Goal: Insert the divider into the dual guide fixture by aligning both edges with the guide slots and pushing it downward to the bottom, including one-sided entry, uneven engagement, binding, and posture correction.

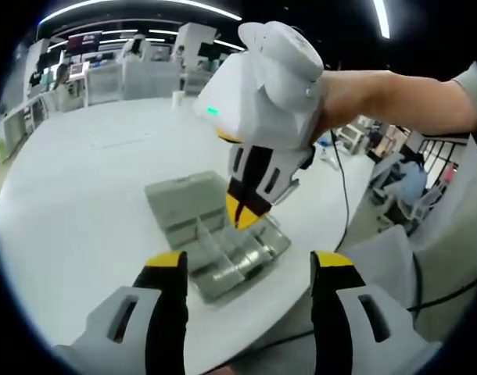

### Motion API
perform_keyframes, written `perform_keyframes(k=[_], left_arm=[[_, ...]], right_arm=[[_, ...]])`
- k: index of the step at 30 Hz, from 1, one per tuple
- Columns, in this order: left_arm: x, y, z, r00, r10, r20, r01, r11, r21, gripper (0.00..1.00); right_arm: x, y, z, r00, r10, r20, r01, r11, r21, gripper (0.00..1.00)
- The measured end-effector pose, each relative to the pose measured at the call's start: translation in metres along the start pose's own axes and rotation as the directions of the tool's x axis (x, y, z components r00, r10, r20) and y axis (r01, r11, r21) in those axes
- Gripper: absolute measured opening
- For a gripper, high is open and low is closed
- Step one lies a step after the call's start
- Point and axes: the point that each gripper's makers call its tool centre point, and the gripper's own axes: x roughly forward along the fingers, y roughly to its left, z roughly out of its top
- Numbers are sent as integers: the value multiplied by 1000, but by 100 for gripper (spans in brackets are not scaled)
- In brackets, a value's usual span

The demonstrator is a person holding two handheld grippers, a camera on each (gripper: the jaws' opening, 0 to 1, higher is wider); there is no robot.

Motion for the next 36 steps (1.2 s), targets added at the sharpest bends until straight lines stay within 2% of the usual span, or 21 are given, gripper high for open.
perform_keyframes(k=[13, 36], left_arm=[[-1, 2, -1, 1000, 2, 1, -2, 1000, -3, 63], [-1, 2, -1, 1000, 3, 1, -3, 1000, -5, 63]], right_arm=[[4, 0, 0, 1000, 2, -30, -2, 1000, -17, 0], [10, 0, -1, 999, 1, -43, -3, 999, -38, 0]])
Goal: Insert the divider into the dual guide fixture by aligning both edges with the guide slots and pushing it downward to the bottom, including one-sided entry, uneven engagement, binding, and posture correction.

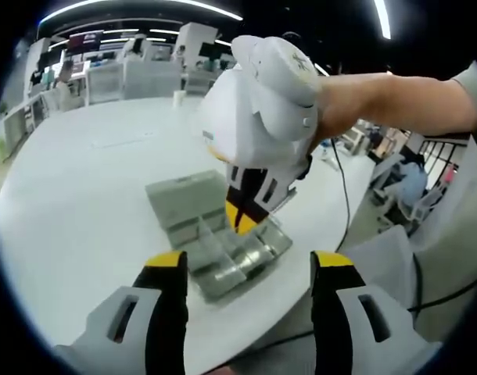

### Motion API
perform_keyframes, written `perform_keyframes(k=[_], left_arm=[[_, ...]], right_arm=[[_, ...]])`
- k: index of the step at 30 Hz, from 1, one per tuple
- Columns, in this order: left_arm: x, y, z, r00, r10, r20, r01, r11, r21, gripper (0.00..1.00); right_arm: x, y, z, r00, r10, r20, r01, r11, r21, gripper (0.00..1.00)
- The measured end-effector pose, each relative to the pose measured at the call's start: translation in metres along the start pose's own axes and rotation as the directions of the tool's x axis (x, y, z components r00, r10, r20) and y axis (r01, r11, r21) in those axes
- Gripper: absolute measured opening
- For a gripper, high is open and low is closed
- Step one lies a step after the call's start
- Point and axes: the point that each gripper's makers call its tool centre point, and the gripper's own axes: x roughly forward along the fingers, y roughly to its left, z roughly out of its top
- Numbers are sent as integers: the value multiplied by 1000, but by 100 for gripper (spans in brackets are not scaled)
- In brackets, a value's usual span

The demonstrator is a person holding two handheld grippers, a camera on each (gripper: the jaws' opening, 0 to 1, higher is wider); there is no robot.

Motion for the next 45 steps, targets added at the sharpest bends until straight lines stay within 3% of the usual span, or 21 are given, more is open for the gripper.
perform_keyframes(k=[45], left_arm=[[-2, 6, -1, 1000, 9, 2, -9, 1000, -10, 62]], right_arm=[[17, -2, -2, 1000, -1, -27, 0, 999, -49, 0]])
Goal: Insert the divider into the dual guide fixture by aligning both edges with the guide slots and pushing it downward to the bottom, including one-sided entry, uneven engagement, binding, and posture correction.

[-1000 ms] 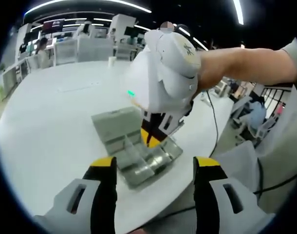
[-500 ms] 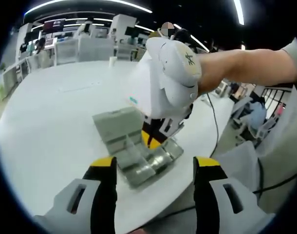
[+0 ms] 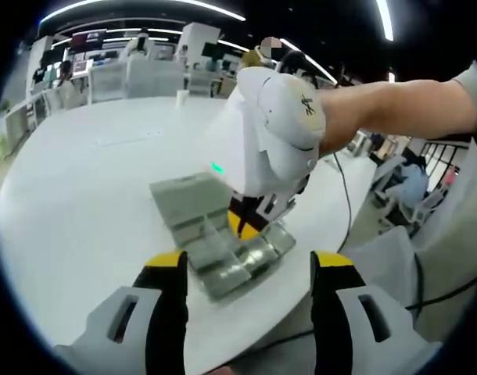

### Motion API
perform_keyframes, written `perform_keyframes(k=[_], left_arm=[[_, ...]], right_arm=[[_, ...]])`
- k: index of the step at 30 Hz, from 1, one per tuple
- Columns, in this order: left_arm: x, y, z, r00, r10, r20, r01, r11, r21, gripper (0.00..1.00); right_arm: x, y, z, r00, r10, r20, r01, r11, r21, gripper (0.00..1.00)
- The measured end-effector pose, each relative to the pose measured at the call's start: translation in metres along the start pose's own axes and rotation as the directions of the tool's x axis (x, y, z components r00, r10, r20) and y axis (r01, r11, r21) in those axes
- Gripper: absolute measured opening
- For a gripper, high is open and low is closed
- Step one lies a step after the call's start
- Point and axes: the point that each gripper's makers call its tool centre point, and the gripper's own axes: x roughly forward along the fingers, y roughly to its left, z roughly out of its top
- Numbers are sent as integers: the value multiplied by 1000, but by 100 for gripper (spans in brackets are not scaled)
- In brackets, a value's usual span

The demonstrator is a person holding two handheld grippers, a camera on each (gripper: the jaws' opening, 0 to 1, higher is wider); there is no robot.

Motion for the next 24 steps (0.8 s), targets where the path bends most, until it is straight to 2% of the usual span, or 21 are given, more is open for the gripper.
perform_keyframes(k=[24], left_arm=[[0, 0, -1, 1000, 0, 1, 0, 1000, -3, 62]], right_arm=[[5, 0, 1, 1000, 1, -6, -1, 999, -36, 0]])
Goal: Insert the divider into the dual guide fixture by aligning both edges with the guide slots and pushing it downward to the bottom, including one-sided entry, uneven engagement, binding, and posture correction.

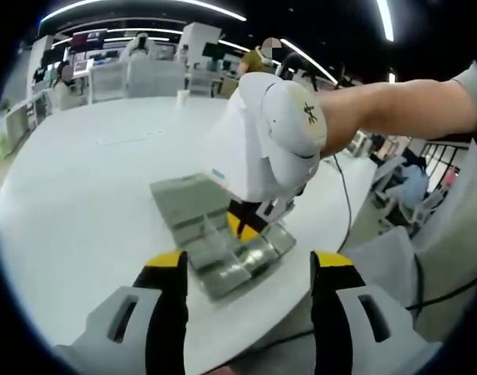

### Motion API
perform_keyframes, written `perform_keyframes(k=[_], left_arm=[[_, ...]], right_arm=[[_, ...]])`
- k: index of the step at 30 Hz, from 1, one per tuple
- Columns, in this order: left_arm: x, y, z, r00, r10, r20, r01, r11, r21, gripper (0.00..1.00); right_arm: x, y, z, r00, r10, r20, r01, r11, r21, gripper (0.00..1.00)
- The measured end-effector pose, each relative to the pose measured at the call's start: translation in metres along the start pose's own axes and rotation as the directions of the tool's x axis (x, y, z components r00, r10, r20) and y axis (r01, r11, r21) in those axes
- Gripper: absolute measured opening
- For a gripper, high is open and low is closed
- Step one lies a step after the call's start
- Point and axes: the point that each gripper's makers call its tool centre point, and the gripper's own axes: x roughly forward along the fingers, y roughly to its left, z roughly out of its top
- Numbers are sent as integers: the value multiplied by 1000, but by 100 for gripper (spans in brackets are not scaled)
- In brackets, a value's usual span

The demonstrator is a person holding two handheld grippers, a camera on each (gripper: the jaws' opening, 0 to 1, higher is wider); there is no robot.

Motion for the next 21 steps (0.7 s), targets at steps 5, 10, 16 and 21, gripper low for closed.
perform_keyframes(k=[5, 10, 16, 21], left_arm=[[0, 0, 0, 1000, 0, 0, 0, 1000, -2, 62], [-1, 0, 0, 1000, 0, 0, 0, 1000, -1, 62], [-1, 0, -1, 1000, -1, 0, 1, 1000, -1, 62], [-1, 0, 0, 1000, 0, 0, 0, 1000, 0, 62]], right_arm=[[-1, 1, 0, 1000, 0, 0, 0, 1000, -3, 0], [1, 1, 0, 1000, -1, 0, 1, 1000, -3, 0], [5, -1, 2, 1000, 4, 3, -4, 1000, 0, 0], [5, 0, 1, 1000, 2, 0, -2, 1000, 1, 0]])
